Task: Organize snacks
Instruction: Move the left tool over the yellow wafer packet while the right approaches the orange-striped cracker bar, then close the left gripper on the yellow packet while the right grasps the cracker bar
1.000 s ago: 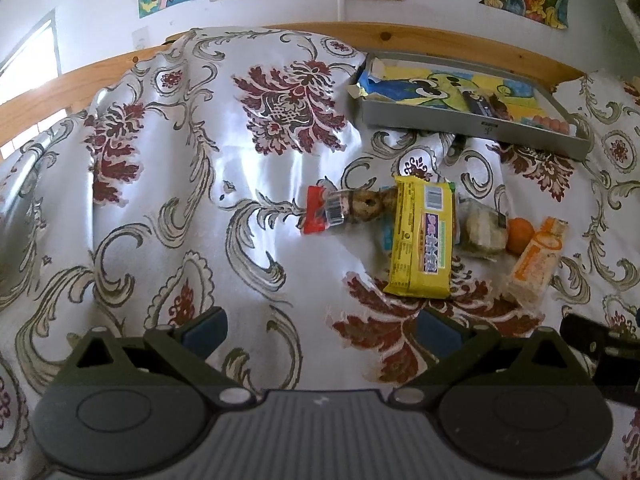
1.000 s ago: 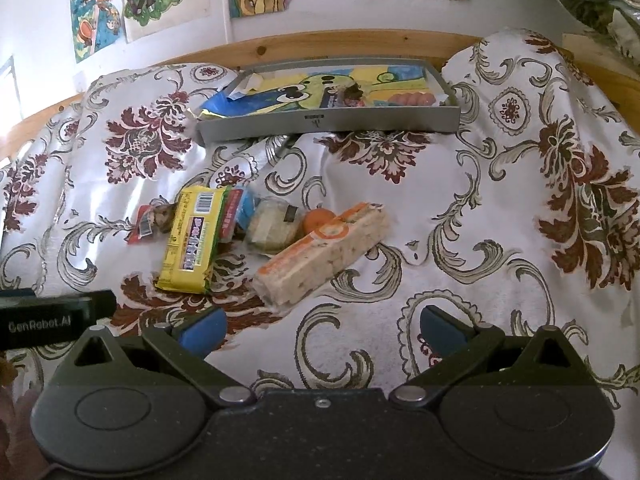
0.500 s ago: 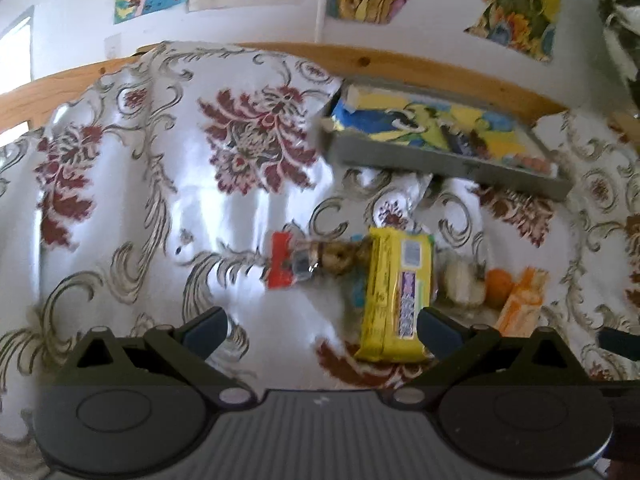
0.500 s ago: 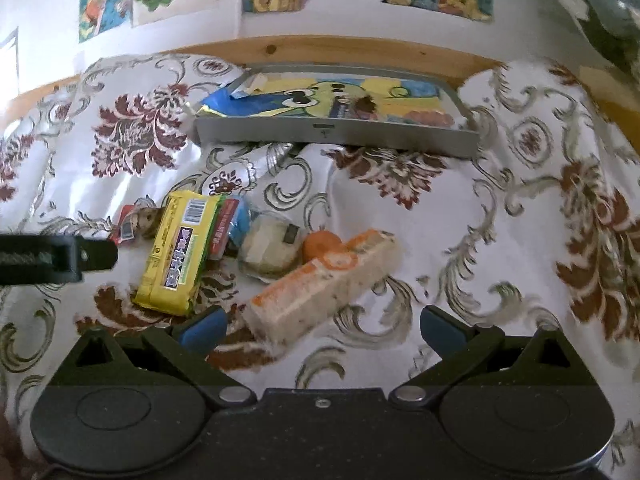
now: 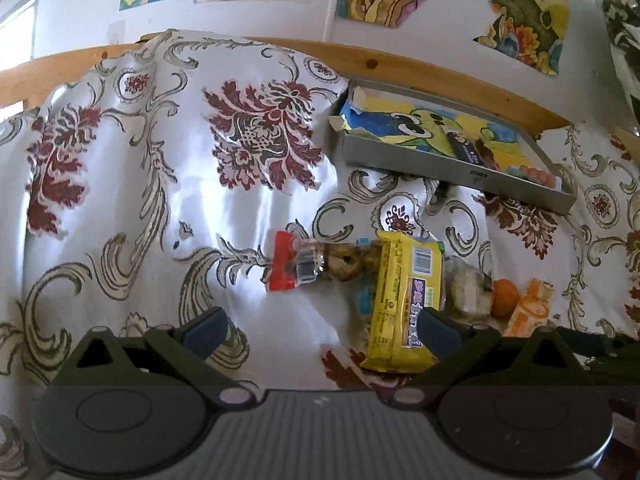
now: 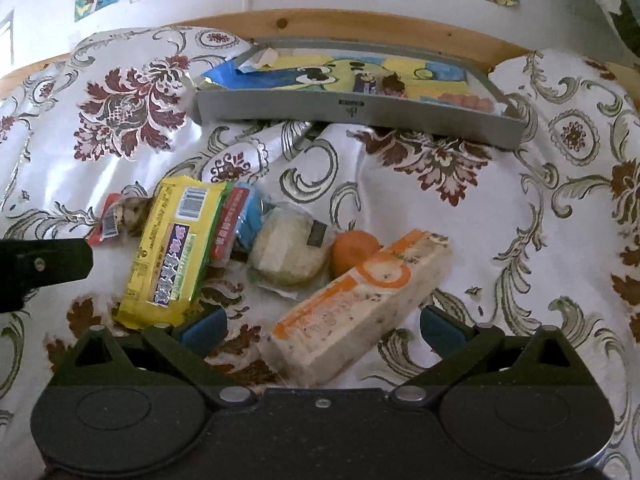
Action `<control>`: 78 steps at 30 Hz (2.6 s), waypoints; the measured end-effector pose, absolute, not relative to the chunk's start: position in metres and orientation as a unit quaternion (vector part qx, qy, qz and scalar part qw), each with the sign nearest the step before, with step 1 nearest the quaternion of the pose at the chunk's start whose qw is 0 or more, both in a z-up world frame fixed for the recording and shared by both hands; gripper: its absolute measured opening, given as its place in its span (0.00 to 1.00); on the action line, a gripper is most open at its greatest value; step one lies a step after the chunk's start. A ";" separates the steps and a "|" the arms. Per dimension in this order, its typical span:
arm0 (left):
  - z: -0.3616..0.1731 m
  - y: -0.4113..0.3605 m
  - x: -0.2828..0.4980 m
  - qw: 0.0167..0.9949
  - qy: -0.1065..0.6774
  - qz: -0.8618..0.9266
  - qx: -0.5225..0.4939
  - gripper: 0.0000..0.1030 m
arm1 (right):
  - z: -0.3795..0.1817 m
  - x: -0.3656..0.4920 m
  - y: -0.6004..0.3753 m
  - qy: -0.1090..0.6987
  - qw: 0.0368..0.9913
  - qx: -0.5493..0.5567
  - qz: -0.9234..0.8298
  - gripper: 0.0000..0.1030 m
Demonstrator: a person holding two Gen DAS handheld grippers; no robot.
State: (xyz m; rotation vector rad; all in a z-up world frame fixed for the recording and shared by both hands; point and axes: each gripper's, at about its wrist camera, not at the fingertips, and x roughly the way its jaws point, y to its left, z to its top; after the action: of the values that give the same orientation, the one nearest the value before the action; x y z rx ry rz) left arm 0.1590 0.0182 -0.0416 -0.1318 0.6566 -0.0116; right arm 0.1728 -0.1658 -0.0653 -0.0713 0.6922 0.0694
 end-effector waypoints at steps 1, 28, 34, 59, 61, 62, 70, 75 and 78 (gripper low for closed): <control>-0.042 0.019 0.158 0.944 0.322 -0.005 -0.067 1.00 | -0.067 0.173 -0.166 0.341 0.939 -0.035 0.032 0.99; -0.046 -0.005 0.175 0.939 0.338 -0.031 -0.059 1.00 | -0.060 0.152 -0.196 0.308 0.949 -0.046 -0.050 0.98; -0.055 -0.020 0.197 0.933 0.356 -0.037 -0.048 1.00 | -0.067 0.165 -0.192 0.311 0.949 -0.043 -0.034 0.93; -0.071 -0.045 0.213 0.921 0.388 -0.025 -0.003 0.98 | -0.077 0.181 -0.200 0.330 0.942 -0.015 -0.055 0.59; -0.071 -0.045 0.213 0.920 0.390 -0.028 -0.005 0.96 | -0.076 0.180 -0.199 0.330 0.943 -0.015 -0.051 0.54; -0.071 -0.045 0.213 0.919 0.392 -0.030 -0.007 0.95 | -0.076 0.179 -0.198 0.330 0.943 -0.015 -0.050 0.53; -0.074 -0.047 0.217 0.907 0.419 -0.040 -0.008 0.68 | -0.076 0.177 -0.199 0.332 0.942 -0.009 -0.045 0.50; -0.073 -0.047 0.215 0.907 0.419 -0.047 -0.011 0.50 | -0.076 0.175 -0.198 0.335 0.941 -0.007 -0.040 0.46; -0.072 -0.044 0.212 0.907 0.419 -0.049 -0.020 0.50 | -0.074 0.174 -0.198 0.338 0.941 -0.004 -0.034 0.43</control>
State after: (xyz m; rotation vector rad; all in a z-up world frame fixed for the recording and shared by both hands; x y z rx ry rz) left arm 0.2123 -0.0445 -0.0718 -0.0414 0.8648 -0.1016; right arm 0.1738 -0.1976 -0.0745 -0.0071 0.6891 -0.0694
